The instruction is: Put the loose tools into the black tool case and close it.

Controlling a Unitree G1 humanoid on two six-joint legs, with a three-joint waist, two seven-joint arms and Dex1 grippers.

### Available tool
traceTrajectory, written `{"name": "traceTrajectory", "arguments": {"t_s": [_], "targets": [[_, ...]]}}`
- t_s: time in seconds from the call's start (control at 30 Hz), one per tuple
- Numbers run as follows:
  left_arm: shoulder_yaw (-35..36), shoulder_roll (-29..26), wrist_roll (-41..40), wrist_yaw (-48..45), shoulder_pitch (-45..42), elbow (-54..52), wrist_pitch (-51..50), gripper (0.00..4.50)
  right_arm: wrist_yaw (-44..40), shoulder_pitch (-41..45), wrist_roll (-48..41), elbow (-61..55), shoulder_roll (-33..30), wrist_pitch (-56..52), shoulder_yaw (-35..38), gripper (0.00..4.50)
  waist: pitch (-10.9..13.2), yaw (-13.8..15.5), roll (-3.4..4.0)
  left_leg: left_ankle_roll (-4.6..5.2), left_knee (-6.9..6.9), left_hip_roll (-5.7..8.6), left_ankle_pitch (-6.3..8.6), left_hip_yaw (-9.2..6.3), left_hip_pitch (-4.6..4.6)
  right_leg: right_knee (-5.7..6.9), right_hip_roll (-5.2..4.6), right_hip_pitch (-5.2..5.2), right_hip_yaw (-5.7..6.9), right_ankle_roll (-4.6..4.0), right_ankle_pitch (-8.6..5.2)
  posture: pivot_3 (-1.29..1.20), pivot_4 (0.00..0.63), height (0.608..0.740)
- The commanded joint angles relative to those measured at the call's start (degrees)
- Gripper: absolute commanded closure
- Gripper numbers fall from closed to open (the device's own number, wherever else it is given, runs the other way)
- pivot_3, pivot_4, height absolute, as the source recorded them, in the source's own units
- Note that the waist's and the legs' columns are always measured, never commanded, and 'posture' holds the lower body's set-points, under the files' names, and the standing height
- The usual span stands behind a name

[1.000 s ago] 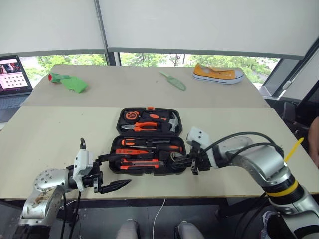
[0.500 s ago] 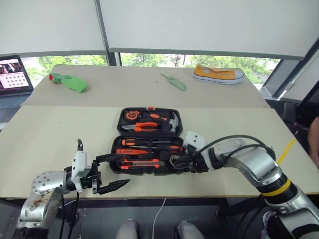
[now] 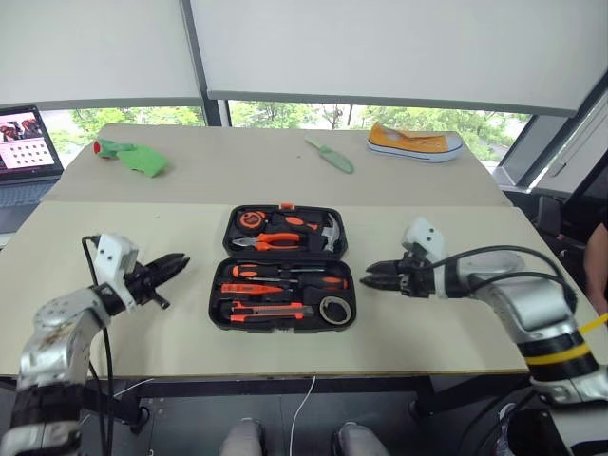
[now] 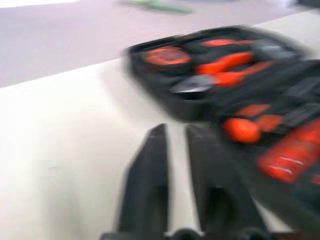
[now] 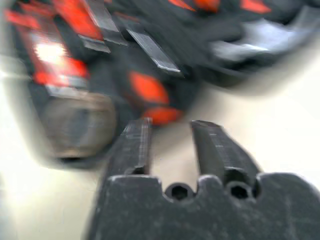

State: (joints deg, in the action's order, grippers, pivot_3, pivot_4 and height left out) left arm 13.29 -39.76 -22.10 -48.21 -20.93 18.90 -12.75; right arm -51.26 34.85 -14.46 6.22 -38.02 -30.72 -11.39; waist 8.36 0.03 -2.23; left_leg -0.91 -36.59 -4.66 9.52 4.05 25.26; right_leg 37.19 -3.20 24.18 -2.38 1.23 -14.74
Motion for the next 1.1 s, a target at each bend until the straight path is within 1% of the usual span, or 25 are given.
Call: {"name": "traceTrajectory", "arguments": {"t_s": [0.03, 0.13, 0.17, 0.23, 0.33, 0.47, 0.67, 0.77, 0.8, 0.87, 0.9, 0.97, 1.0, 1.07, 1.1], "targets": [[-5.4, 1.8, 4.8, 1.3, -5.9, 4.3, -1.8, 4.50, 3.4, 5.1, 7.1, 11.2, 4.2, 12.7, -2.3, 4.43, 0.0, -0.2, 0.00, 0.00, 0.00, 0.00, -0.01, 0.00, 0.05, 0.00, 0.01, 0.05, -0.02, 0.01, 0.01, 0.00, 0.150, 0.740], [-10.2, 3.0, 7.6, -1.0, -9.2, 6.8, -3.6, 4.50, 2.8, 8.3, 8.9, 18.9, 7.9, 17.3, -3.2, 4.43, 0.0, -0.2, 0.00, 0.00, 0.00, 0.04, 0.00, 0.00, 0.11, -0.01, 0.00, 0.03, -0.02, 0.03, 0.02, 0.00, 0.150, 0.740], [-10.9, 3.6, 7.7, -1.9, -10.1, 7.2, -3.4, 4.50, 2.4, 8.8, 9.3, 20.7, 8.7, 18.4, -3.2, 4.43, 0.0, -0.2, 0.00, 0.00, 0.01, 0.04, 0.00, 0.00, 0.13, -0.02, 0.00, 0.03, -0.02, 0.03, 0.01, 0.00, 0.150, 0.740], [-11.9, 4.7, 6.4, -3.5, -12.1, 6.5, -7.4, 4.50, 1.0, 9.6, 10.3, 24.1, 9.7, 22.1, -3.4, 4.43, 0.0, -0.2, 0.00, 0.00, 0.02, 0.03, 0.01, 0.00, 0.22, -0.02, 0.00, 0.10, -0.01, 0.04, 0.01, 0.00, 0.150, 0.740], [-13.5, 6.1, 6.3, -6.6, -14.1, 5.7, -6.8, 4.50, -1.2, 9.7, 10.1, 25.9, 10.4, 23.4, -2.7, 4.43, 0.0, 0.5, 0.02, 0.01, 0.02, 0.06, 0.01, -0.01, 0.26, -0.02, -0.02, 0.08, 0.01, 0.06, 0.01, 0.00, 0.150, 0.740], [-16.1, 6.9, 6.8, -11.8, -14.5, 4.7, -5.4, 4.50, -5.5, 7.7, 9.1, 22.8, 8.6, 21.7, -2.0, 4.43, 0.0, 0.7, 0.03, 0.01, -0.02, 0.12, 0.01, -0.01, 0.29, -0.01, -0.09, 0.07, 0.01, 0.10, 0.03, 0.00, 0.150, 0.740], [-18.1, 9.0, 7.4, -13.6, -13.1, 1.4, -5.2, 4.50, -9.1, 1.8, 7.9, 13.6, 3.6, 17.6, 0.7, 4.43, 0.1, 1.1, 0.04, 0.01, -0.02, 0.21, 0.01, -0.04, 0.33, -0.04, -0.15, 0.05, 0.01, 0.16, 0.00, 0.00, 0.150, 0.740], [-18.3, 9.0, 8.0, -13.1, -11.6, -0.9, -6.2, 4.50, -9.3, -1.5, 7.7, 10.1, 2.4, 16.2, 1.5, 4.43, 0.1, 1.0, 0.04, 0.01, -0.03, 0.22, 0.01, -0.05, 0.31, -0.03, -0.17, 0.03, 0.00, 0.17, 0.00, 0.00, 0.150, 0.740], [-18.1, 8.6, 8.9, -11.7, -11.3, -0.8, -6.6, 4.50, -9.1, -2.5, 8.0, 9.9, 2.1, 16.8, 1.8, 4.43, 0.1, 0.9, 0.04, 0.01, -0.03, 0.22, 0.01, -0.05, 0.31, -0.03, -0.16, 0.04, 0.00, 0.17, 0.00, 0.00, 0.150, 0.740], [-17.5, 7.7, 9.1, -11.2, -10.8, -1.2, -7.5, 4.50, -7.6, -3.4, 8.9, 10.8, 2.1, 19.3, 2.9, 4.43, 0.1, 0.7, 0.04, 0.01, -0.03, 0.22, 0.01, -0.08, 0.27, -0.01, -0.15, 0.01, 0.00, 0.17, 0.00, 0.00, 0.150, 0.740], [-16.5, 7.4, 8.5, -10.4, -10.9, -1.5, -9.4, 4.50, -4.7, -3.5, 10.0, 12.4, 2.1, 22.3, 4.2, 4.43, 0.1, 0.6, 0.04, 0.01, -0.03, 0.22, 0.01, -0.08, 0.26, 0.01, -0.15, 0.01, 0.00, 0.17, 0.00, 0.00, 0.150, 0.740], [-14.9, 6.4, 7.4, -10.2, -10.9, -1.9, -12.3, 4.50, -4.4, -3.9, 10.5, 13.6, 0.6, 24.5, 5.2, 4.43, 0.1, 0.6, 0.04, 0.01, -0.06, 0.22, 0.01, -0.10, 0.24, 0.02, -0.14, -0.01, -0.01, 0.17, 0.00, 0.00, 0.150, 0.740], [-14.3, 5.5, 7.3, -10.2, -10.9, -2.0, -13.3, 4.50, -5.5, -4.5, 9.8, 12.8, -0.5, 23.4, 5.5, 4.18, 0.1, 0.5, 0.04, 0.01, -0.10, 0.23, 0.01, -0.10, 0.25, 0.03, -0.14, -0.01, -0.01, 0.19, 0.01, 0.00, 0.150, 0.740], [-12.8, 2.5, 6.5, -10.7, -10.7, -2.5, -17.2, 3.98, -8.2, -6.1, 6.9, 9.0, -2.8, 19.0, 7.3, 3.67, 0.1, 0.5, 0.04, 0.01, -0.13, 0.22, 0.01, -0.10, 0.25, 0.03, -0.14, -0.01, -0.02, 0.20, 0.02, 0.00, 0.150, 0.740], [-12.0, 1.3, 5.6, -11.0, -10.8, -3.1, -19.6, 3.78, -9.0, -6.7, 5.8, 7.3, -3.9, 17.4, 8.2, 3.31, 0.1, 0.4, 0.04, 0.02, -0.14, 0.22, 0.01, -0.10, 0.26, 0.03, -0.14, 0.00, -0.02, 0.20, 0.02, 0.00, 0.150, 0.740]]}}
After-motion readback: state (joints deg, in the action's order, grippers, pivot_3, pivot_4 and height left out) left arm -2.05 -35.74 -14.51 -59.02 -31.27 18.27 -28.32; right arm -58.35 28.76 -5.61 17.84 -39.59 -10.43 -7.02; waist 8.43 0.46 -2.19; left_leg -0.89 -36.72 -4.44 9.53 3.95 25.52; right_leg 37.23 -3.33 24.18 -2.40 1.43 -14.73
